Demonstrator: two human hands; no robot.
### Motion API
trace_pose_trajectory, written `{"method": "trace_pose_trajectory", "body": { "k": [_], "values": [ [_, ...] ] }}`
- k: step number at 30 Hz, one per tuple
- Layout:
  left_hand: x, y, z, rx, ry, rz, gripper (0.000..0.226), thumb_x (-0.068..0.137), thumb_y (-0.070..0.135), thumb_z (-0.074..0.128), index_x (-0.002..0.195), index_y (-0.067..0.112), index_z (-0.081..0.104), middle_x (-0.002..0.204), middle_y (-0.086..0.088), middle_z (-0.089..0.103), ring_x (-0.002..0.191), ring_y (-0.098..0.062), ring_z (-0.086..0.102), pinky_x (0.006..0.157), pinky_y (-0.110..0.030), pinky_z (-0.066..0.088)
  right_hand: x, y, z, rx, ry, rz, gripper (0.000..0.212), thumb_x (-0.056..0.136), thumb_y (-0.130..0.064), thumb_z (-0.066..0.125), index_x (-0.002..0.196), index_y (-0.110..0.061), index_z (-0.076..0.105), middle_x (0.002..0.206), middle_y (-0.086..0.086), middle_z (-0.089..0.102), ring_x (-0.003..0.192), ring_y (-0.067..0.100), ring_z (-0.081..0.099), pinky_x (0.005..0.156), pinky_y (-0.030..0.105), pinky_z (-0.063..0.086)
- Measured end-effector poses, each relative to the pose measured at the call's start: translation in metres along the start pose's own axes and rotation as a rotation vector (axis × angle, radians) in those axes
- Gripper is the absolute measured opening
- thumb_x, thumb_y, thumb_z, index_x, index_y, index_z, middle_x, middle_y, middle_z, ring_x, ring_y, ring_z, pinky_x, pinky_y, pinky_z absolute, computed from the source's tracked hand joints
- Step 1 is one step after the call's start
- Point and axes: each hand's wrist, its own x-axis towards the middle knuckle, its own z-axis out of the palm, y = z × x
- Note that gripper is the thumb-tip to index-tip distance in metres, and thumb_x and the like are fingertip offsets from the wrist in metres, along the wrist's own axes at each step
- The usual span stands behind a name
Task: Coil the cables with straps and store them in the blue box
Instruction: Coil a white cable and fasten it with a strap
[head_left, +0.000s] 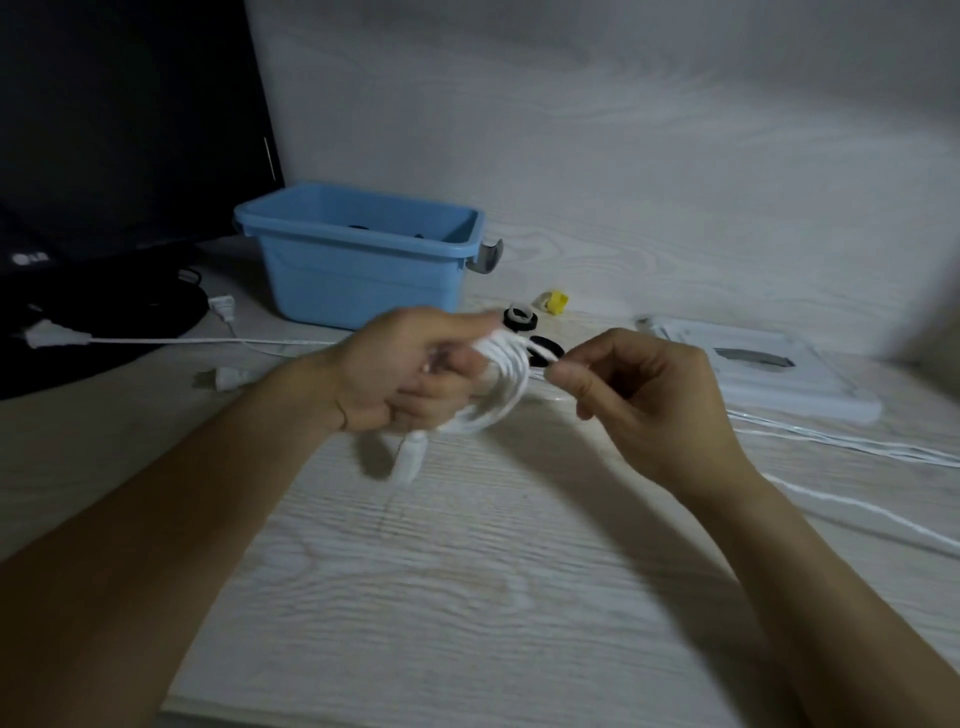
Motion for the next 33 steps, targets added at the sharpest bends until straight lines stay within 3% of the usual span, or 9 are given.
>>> {"method": "trace_pose_trajectory", "body": {
  "k": [4,8,14,18,23,26,29,31,33],
  "values": [
    [0.006,0.006,-0.007,-0.455,0.238,0.145,0.047,0.096,0.04,0.041,0.053,0.021,0.042,0.034,0.008,0.023,0.027,-0.006,0.018,0.034,-0.023,0.011,0.0,0.008,-0.002,-0.041,0.009,0.049,0.019,0.093,-0.032,0.06,0.096,-0.019,0.074,0.06,-0.002,0.063,0.05,0.005,0.055,0.055,0.011,0.039],
    [0.011,0.004,-0.012,-0.786,0.364,0.314,0.048,0.102,0.039,0.034,0.058,0.02,0.042,0.038,0.009,0.025,0.03,-0.007,0.02,0.035,-0.021,0.016,-0.002,0.015,0.001,-0.175,-0.218,0.141,0.016,0.1,-0.028,0.054,0.099,-0.024,0.069,0.066,-0.002,0.067,0.046,0.004,0.054,0.052,0.014,0.039],
    [0.012,0.001,-0.007,-0.913,0.514,0.37,0.042,0.091,0.05,0.045,0.076,0.011,0.05,0.059,0.003,0.035,0.049,-0.011,0.028,0.05,-0.023,0.024,-0.012,0.011,0.017,-0.193,-0.504,0.175,0.032,0.103,-0.036,0.044,0.107,-0.013,0.066,0.061,-0.005,0.064,0.055,0.004,0.057,0.061,0.014,0.042],
    [0.012,0.0,0.004,-0.794,0.464,0.362,0.041,0.086,0.047,0.047,0.091,0.006,0.05,0.074,-0.008,0.05,0.062,-0.019,0.044,0.065,-0.03,0.038,-0.015,0.006,0.028,-0.255,-0.575,0.098,0.022,0.102,-0.026,0.051,0.117,-0.023,0.066,0.06,-0.016,0.057,0.059,0.0,0.054,0.063,0.011,0.04],
    [0.016,-0.006,0.022,-0.425,0.406,0.315,0.081,0.088,0.065,0.035,0.129,-0.005,0.039,0.079,-0.014,0.058,0.072,-0.023,0.052,0.072,-0.034,0.044,-0.017,-0.009,0.025,-0.171,-0.709,0.092,0.031,0.098,-0.039,0.058,0.127,-0.028,0.061,0.058,-0.017,0.057,0.056,0.002,0.054,0.059,0.01,0.038],
    [0.023,-0.014,0.027,-0.016,0.368,0.19,0.089,0.081,0.08,0.023,0.126,0.007,0.05,0.078,-0.016,0.057,0.063,-0.023,0.05,0.064,-0.032,0.043,-0.016,-0.01,0.023,-0.081,-0.722,0.124,0.025,0.1,-0.024,0.054,0.123,-0.017,0.064,0.065,0.001,0.062,0.054,0.009,0.052,0.06,0.017,0.042],
    [0.02,-0.036,0.003,0.217,0.267,0.116,0.112,0.037,0.106,0.017,0.103,0.029,0.065,0.067,-0.014,0.061,0.054,-0.025,0.051,0.06,-0.039,0.042,-0.016,-0.008,0.024,0.0,-0.657,0.12,0.021,0.103,-0.016,0.049,0.113,-0.014,0.067,0.066,0.006,0.062,0.055,0.01,0.051,0.06,0.021,0.045],
    [0.024,-0.039,0.012,0.283,0.23,0.084,0.119,0.041,0.103,0.014,0.118,0.026,0.064,0.068,-0.004,0.064,0.063,-0.022,0.057,0.067,-0.041,0.046,-0.016,-0.006,0.024,0.014,-0.592,0.105,0.022,0.103,-0.019,0.051,0.109,-0.01,0.07,0.062,0.004,0.06,0.053,0.005,0.048,0.059,0.021,0.043],
    [0.021,-0.019,0.035,0.52,0.287,0.056,0.101,0.064,0.096,0.011,0.112,0.027,0.066,0.079,0.002,0.067,0.077,-0.013,0.063,0.075,-0.034,0.05,-0.014,-0.006,0.022,0.02,-0.495,0.07,0.024,0.101,-0.023,0.056,0.098,-0.007,0.074,0.055,-0.004,0.057,0.048,0.005,0.046,0.056,0.016,0.038]
  ]
}}
